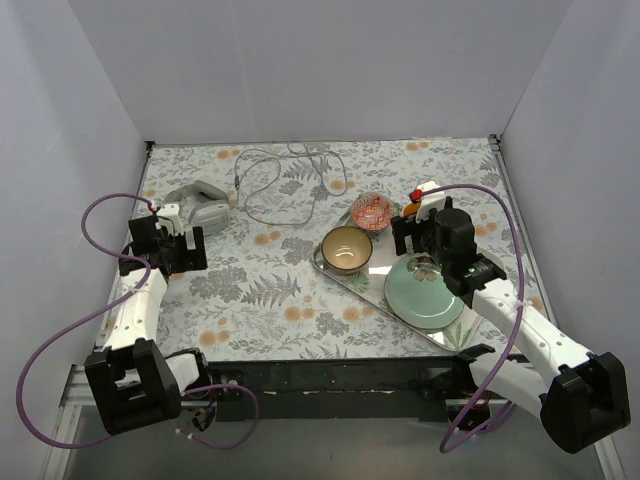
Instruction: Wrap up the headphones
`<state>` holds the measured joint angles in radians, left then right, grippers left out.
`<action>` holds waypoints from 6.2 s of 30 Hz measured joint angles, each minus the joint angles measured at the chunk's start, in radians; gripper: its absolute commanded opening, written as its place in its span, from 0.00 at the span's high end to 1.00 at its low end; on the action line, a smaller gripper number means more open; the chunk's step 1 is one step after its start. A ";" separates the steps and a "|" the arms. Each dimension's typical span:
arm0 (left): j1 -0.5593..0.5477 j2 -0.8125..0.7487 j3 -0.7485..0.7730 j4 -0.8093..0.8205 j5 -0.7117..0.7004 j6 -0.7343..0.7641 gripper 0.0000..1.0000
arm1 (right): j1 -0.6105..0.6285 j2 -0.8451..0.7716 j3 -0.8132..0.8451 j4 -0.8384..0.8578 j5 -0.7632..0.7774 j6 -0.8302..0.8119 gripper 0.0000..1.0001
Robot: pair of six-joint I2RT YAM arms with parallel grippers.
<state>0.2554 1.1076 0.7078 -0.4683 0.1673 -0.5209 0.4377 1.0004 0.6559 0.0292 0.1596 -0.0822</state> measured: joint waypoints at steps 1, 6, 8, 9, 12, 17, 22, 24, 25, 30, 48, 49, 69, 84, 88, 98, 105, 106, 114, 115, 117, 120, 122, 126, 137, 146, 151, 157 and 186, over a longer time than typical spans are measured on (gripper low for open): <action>0.000 0.000 0.000 -0.001 -0.001 -0.001 0.02 | 0.000 0.000 0.000 0.000 0.000 0.000 0.02; 0.000 0.000 0.045 -0.032 -0.019 -0.009 0.02 | 0.000 0.000 0.000 0.000 0.002 0.000 0.01; 0.000 0.009 0.103 -0.025 -0.063 -0.018 0.02 | 0.000 0.001 0.000 0.000 0.002 0.000 0.01; 0.000 0.015 0.121 -0.019 -0.072 -0.019 0.02 | 0.000 0.001 0.000 0.000 0.002 0.000 0.01; 0.001 0.113 0.260 0.005 -0.107 -0.041 0.02 | 0.000 0.002 0.000 0.000 0.002 0.000 0.01; 0.001 0.385 0.516 0.045 -0.128 -0.101 0.03 | 0.000 0.008 0.000 0.000 0.002 0.000 0.01; 0.003 0.635 0.673 0.049 -0.140 -0.144 0.08 | 0.000 0.013 0.000 -0.001 0.001 0.000 0.01; 0.003 0.698 0.689 0.045 -0.153 -0.150 0.08 | 0.000 0.018 0.000 -0.001 0.001 0.000 0.02; 0.003 0.727 0.693 0.039 -0.162 -0.150 0.08 | 0.000 0.020 0.000 -0.001 0.001 0.000 0.01; 0.005 0.814 0.694 0.028 -0.233 -0.149 0.09 | 0.000 0.024 0.000 -0.001 -0.002 -0.001 0.02; 0.034 0.920 0.704 0.041 -0.314 -0.086 0.92 | 0.000 0.036 0.000 -0.003 -0.010 -0.003 0.01; 0.035 0.920 0.707 0.040 -0.311 -0.087 1.00 | 0.000 0.036 0.000 -0.003 -0.010 -0.003 0.01; -0.169 0.263 0.606 -0.028 -0.109 0.004 1.00 | 0.313 0.127 0.310 0.023 -0.156 -0.003 0.01; -0.324 0.132 0.560 -0.073 -0.220 0.007 1.00 | 0.498 0.685 0.816 0.026 -0.134 0.173 0.02; -0.325 0.131 0.552 -0.092 -0.230 -0.005 1.00 | 0.499 0.777 0.897 -0.008 -0.094 0.193 0.01; -0.330 0.106 0.542 -0.106 -0.213 -0.034 1.00 | 0.455 0.892 1.000 -0.034 -0.082 0.221 0.63; -0.332 0.098 0.489 -0.092 -0.193 -0.034 0.69 | 0.438 0.928 1.004 -0.045 -0.082 0.158 0.99; -0.332 0.099 0.474 -0.080 -0.189 -0.029 0.63 | 0.438 0.928 1.004 -0.047 -0.085 0.151 0.99; -0.346 0.173 0.397 -0.004 -0.232 0.050 0.64 | 0.436 0.928 1.005 -0.073 -0.118 -0.005 0.99; -0.348 0.176 0.397 -0.003 -0.234 0.056 0.64 | 0.435 0.928 1.007 -0.087 -0.120 -0.024 0.99; -0.352 0.177 0.397 -0.002 -0.235 0.070 0.76 | 0.433 0.930 1.024 -0.104 -0.124 -0.055 0.99; -0.358 0.178 0.397 0.002 -0.243 0.084 1.00 | 0.431 0.930 1.040 -0.109 -0.136 -0.097 0.99; -0.355 0.182 0.397 -0.005 -0.261 0.093 1.00 | 0.432 0.930 1.041 -0.106 -0.145 -0.114 0.84; -0.355 0.188 0.414 -0.056 -0.251 0.056 1.00 | 0.431 0.930 1.041 -0.116 -0.163 -0.136 0.32; -0.251 0.356 0.717 -0.249 -0.048 -0.054 1.00 | 0.412 0.567 0.890 0.006 -0.340 -0.165 0.01; -0.047 0.415 1.036 -0.332 0.140 -0.217 1.00 | 0.375 0.282 0.511 0.457 -0.379 -0.153 0.01; -0.057 0.405 1.205 -0.351 0.211 -0.304 1.00 | 0.375 0.554 0.509 0.521 -0.396 -0.132 0.01; -0.061 0.384 1.378 -0.369 0.275 -0.374 1.00 | 0.356 0.782 0.549 0.499 -0.370 -0.087 0.02; -0.061 0.381 1.391 -0.332 0.325 -0.507 1.00 | 0.381 0.499 0.283 0.566 -0.724 0.051 0.24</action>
<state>0.1944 1.4887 2.0987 -0.8001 0.4923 -1.0279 0.8185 1.4994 0.9390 0.5953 -0.5640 -0.0311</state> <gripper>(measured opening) 0.120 0.763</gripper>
